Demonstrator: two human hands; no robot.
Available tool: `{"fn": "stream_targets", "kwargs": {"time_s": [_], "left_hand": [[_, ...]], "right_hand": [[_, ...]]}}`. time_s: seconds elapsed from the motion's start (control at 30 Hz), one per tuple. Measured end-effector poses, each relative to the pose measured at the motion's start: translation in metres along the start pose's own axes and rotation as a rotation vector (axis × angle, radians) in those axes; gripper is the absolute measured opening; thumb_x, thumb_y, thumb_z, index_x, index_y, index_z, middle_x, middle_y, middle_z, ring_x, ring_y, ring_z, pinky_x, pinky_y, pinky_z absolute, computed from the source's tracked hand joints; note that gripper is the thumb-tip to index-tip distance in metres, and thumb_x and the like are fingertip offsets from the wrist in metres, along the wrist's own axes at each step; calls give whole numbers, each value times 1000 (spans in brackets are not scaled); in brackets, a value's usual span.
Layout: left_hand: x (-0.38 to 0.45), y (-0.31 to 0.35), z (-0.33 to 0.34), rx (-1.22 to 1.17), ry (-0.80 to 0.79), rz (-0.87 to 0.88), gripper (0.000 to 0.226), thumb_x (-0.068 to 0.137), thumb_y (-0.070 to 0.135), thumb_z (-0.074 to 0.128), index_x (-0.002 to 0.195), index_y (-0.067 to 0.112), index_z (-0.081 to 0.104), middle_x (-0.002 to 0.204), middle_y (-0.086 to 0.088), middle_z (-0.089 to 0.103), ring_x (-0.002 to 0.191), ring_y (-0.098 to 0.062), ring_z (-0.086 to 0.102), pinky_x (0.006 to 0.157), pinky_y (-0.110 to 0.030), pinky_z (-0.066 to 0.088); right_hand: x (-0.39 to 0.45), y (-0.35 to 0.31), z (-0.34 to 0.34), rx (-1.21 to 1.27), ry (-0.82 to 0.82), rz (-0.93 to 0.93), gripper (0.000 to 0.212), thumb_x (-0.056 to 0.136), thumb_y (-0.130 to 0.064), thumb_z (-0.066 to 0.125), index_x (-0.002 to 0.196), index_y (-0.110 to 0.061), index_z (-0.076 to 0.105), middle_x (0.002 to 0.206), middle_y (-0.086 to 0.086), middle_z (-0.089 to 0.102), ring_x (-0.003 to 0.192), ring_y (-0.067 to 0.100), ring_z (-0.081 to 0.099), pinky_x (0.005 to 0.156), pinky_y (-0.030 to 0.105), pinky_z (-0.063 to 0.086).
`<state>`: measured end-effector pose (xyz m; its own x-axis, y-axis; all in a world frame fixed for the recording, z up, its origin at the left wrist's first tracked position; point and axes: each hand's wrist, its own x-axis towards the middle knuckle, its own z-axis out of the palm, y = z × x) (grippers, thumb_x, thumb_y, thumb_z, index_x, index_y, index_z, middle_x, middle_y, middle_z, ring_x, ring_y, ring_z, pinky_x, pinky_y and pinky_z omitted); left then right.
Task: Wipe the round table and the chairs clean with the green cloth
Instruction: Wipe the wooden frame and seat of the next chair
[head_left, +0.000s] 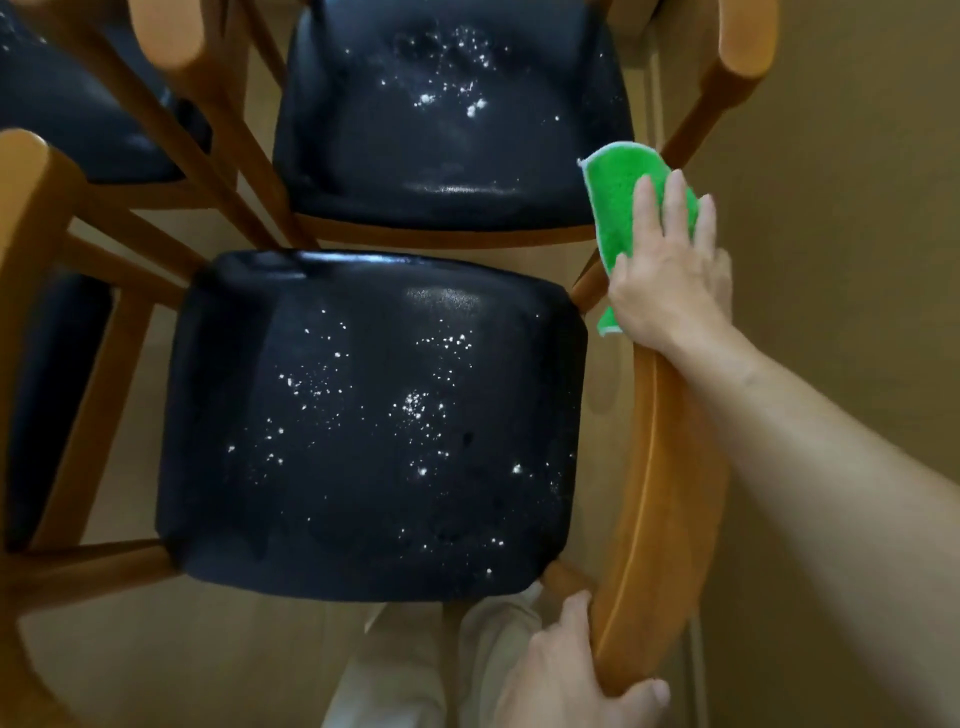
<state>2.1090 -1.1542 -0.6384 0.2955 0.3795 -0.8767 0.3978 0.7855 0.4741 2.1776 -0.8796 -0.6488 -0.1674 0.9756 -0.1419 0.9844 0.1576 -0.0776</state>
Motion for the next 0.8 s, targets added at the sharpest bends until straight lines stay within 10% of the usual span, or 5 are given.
{"fn": "stream_targets", "kwargs": {"time_s": [0.23, 0.37, 0.47, 0.6, 0.8], "left_hand": [[11, -2, -34, -606, 209, 47, 55, 80, 55, 69, 128, 30, 58, 114, 15, 64, 104, -3, 61, 96, -28, 49], [22, 18, -84, -865, 248, 146, 41, 84, 64, 54, 111, 34, 63, 116, 6, 66, 106, -10, 62, 87, -34, 49], [28, 15, -116, -861, 164, 147, 79, 66, 85, 43, 120, 32, 65, 120, 4, 67, 114, -15, 59, 96, -41, 41], [30, -12, -138, -1008, 104, 105, 92, 72, 91, 31, 122, 22, 66, 126, -7, 65, 118, -28, 59, 104, -50, 39], [18, -52, -160, -1291, -62, 181, 47, 72, 43, 68, 105, 10, 75, 113, -19, 69, 95, -36, 69, 77, -46, 57]], "right_hand": [[-118, -4, 11, 73, -44, -165, 56, 93, -19, 36, 149, -14, 35, 158, 7, 25, 148, 32, 10, 116, 53, 8], [-160, -21, -2, 541, -75, -75, 54, 91, -22, 33, 145, -31, 35, 150, -19, 32, 146, 4, 12, 119, 25, 2], [-174, -45, -16, 928, -149, -7, 44, 93, -28, 38, 130, -49, 47, 123, -43, 51, 122, -7, 48, 101, 13, 37], [-169, -75, -24, 1747, -527, 301, 35, 92, -23, 48, 119, -37, 66, 117, -4, 69, 106, 20, 67, 87, 38, 56], [-155, -90, -4, 2232, -967, 583, 49, 99, -35, 35, 144, -18, 44, 140, 23, 50, 128, 45, 47, 106, 63, 34]]}}
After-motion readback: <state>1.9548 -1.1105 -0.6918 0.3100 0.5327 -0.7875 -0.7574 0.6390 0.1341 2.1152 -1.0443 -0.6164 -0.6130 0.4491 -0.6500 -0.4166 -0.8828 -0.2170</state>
